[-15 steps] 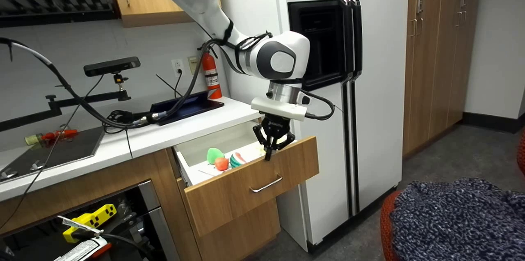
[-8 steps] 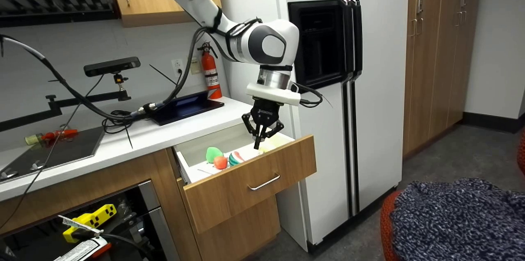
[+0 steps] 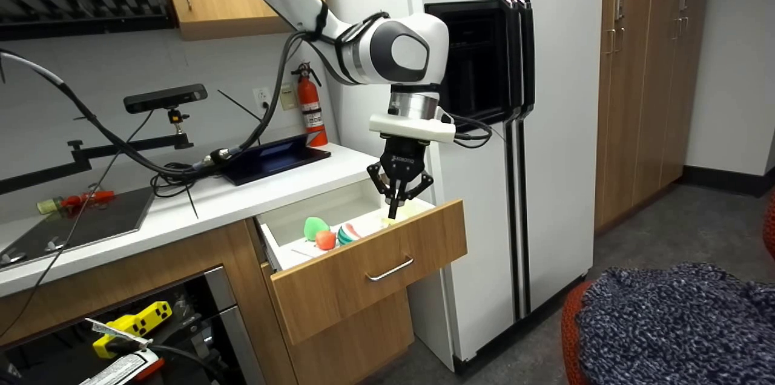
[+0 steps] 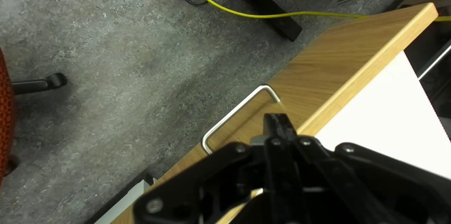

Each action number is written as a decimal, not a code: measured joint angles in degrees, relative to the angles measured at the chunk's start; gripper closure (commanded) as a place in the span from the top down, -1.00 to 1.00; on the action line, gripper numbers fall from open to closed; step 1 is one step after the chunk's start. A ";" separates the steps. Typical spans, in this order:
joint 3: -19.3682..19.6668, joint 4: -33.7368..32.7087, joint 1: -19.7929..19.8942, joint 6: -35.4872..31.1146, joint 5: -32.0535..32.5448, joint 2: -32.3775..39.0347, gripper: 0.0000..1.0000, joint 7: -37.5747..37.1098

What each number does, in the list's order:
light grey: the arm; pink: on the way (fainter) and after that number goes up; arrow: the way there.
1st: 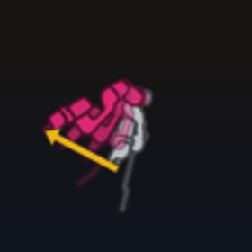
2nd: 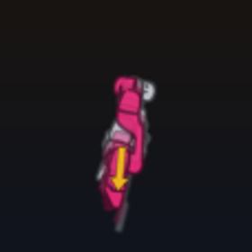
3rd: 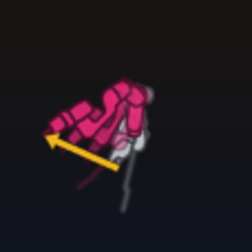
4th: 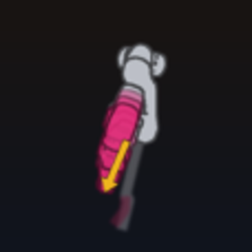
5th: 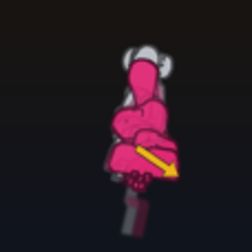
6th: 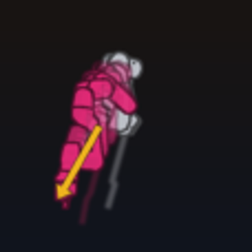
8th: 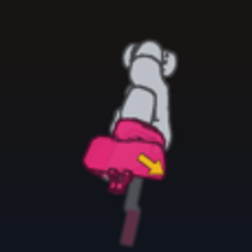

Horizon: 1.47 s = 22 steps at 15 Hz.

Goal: Close the kitchen drawer

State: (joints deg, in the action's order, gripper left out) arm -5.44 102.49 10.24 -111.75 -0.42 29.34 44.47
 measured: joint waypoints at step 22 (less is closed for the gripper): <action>0.27 -8.10 -6.27 0.47 6.84 11.51 -1.00 -3.06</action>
State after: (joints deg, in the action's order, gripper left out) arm -5.18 94.39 3.98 -111.29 6.43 40.85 41.41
